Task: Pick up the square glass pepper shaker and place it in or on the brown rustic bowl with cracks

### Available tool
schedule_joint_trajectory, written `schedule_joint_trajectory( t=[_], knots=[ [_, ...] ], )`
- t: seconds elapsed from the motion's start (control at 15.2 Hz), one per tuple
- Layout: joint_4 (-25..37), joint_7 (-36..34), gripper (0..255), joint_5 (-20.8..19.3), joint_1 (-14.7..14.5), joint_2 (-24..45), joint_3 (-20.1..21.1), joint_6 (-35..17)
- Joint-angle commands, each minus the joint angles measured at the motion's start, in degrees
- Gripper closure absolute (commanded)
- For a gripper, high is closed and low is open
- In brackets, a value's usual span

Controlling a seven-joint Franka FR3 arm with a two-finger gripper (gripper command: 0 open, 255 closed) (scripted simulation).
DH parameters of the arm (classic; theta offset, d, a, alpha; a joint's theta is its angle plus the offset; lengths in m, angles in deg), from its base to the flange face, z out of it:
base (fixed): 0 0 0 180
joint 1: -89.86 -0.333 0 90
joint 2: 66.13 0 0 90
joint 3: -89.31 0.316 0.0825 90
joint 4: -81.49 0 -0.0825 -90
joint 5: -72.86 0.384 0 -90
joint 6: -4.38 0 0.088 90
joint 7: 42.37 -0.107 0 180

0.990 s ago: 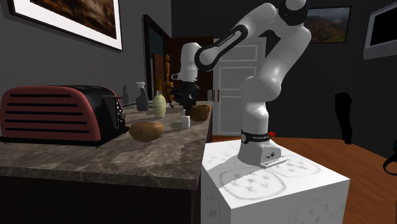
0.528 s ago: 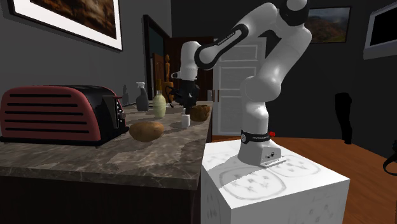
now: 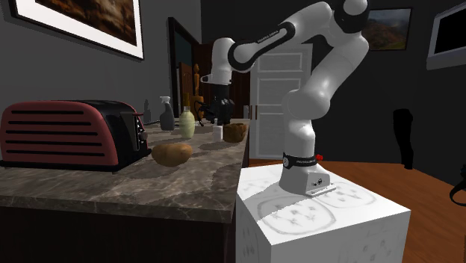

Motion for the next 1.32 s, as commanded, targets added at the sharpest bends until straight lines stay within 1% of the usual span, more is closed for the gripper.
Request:
schedule_joint_trajectory(
  t=[0.0,0.59,1.25],
  knots=[
    [1.2,0.0,255,0.5,-0.1,-1.0,0.6,2.2],
    [6.8,0.3,255,2.1,-0.7,-3.2,2.4,10.0],
    [14.0,0.7,255,3.8,-1.4,-3.8,4.1,17.8]
  ],
)
